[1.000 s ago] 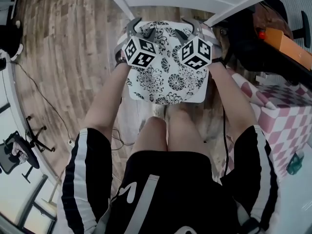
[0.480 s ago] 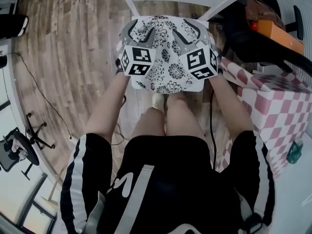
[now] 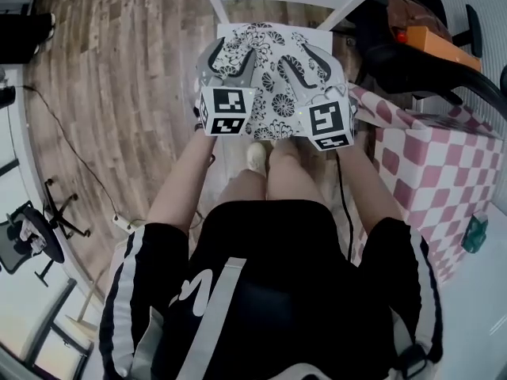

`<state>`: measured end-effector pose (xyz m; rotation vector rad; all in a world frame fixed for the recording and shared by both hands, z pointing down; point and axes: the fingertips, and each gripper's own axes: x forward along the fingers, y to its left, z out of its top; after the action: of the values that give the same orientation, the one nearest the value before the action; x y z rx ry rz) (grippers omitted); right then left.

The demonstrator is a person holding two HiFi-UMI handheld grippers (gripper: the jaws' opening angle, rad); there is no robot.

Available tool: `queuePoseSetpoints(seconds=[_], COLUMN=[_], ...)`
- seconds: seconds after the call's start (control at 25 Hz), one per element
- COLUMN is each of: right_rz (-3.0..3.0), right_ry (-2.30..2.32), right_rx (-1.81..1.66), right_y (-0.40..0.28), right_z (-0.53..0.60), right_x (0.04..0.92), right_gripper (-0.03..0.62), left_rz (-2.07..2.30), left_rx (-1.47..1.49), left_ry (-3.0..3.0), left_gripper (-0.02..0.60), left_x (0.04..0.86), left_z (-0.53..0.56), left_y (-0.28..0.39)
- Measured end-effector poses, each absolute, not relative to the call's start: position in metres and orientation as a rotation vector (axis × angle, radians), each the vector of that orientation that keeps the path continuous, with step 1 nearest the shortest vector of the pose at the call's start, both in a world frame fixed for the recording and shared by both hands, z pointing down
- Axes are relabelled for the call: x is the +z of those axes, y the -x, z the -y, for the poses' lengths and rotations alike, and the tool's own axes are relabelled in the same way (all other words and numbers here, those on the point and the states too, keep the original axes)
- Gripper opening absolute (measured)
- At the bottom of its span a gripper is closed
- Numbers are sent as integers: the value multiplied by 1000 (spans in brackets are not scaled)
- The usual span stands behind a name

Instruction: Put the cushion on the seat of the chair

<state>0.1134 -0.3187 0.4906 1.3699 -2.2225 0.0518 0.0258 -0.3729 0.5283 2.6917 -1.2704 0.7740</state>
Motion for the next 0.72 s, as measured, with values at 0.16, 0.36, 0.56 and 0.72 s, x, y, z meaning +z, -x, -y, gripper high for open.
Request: queuePoseSetpoints(seconds=[0.16, 0.36, 0.56, 0.72], right_rz=[2249, 2263, 2271, 2312], right_ry=[-1421, -1480, -1530, -1546], right_rx=[67, 71, 106, 95], right_y=[-115, -122, -136, -133], right_z=[309, 301, 293, 288], right_x=[465, 436, 413, 381], right_gripper=[169, 169, 167, 160], left_rz=[1285, 1325, 1345, 1359], left_rx=[742, 672, 623, 555], left_ry=[-2698, -2698, -2701, -2703], left_gripper=[265, 264, 262, 250], left_x=[500, 466, 435, 405], left_z=[359, 353, 343, 333], left_y=[-25, -20, -15, -8])
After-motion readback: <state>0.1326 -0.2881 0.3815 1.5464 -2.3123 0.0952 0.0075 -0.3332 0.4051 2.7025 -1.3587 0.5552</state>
